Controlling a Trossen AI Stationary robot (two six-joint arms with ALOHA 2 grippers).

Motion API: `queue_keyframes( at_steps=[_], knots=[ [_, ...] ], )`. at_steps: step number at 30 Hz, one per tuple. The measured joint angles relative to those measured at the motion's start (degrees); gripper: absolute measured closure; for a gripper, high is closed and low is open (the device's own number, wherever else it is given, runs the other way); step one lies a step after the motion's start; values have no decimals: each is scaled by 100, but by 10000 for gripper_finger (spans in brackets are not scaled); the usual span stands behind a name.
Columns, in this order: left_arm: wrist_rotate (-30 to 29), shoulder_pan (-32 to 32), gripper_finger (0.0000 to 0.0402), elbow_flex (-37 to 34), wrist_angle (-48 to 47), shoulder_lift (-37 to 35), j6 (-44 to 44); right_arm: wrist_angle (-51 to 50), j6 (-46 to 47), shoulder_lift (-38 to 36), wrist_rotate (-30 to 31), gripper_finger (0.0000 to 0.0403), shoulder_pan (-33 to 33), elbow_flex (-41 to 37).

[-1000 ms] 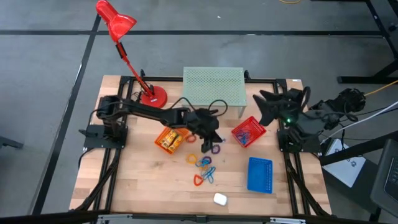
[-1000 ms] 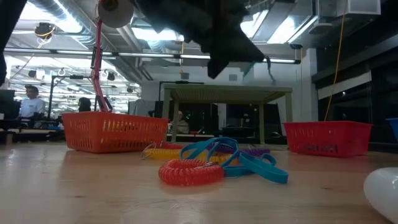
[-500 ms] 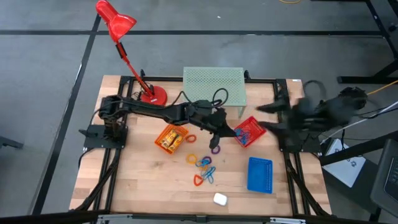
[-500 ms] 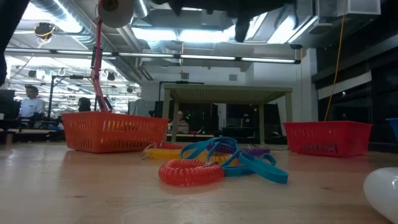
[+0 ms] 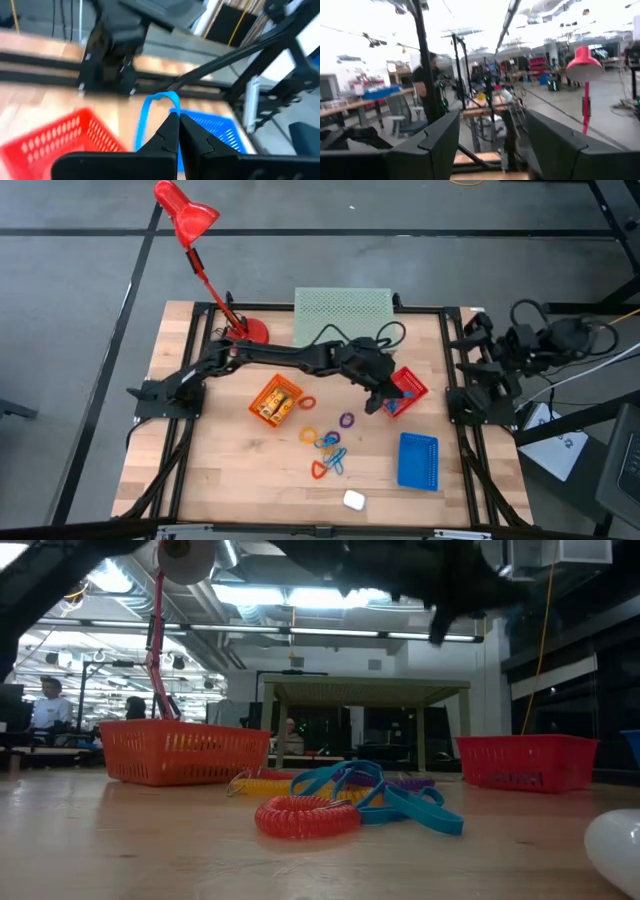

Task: Pick & Place Office Desk Supplies
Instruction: Put the blue rubber band into the red bin

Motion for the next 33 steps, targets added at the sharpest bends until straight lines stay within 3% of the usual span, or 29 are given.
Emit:
queue_keyframes(
  at_steps=[6, 18, 33],
  knots=[
    [-10, 170, 400, 133, -277, 549, -153, 44, 16, -519, -280, 174, 0, -391],
    [-8, 314, 389, 140, -195, 845, -170, 36, -69, -631, -479, 174, -2, -421],
    [-22, 239, 259, 136, -191, 792, -201, 38, 40, -631, -577, 174, 0, -421]
  ],
)
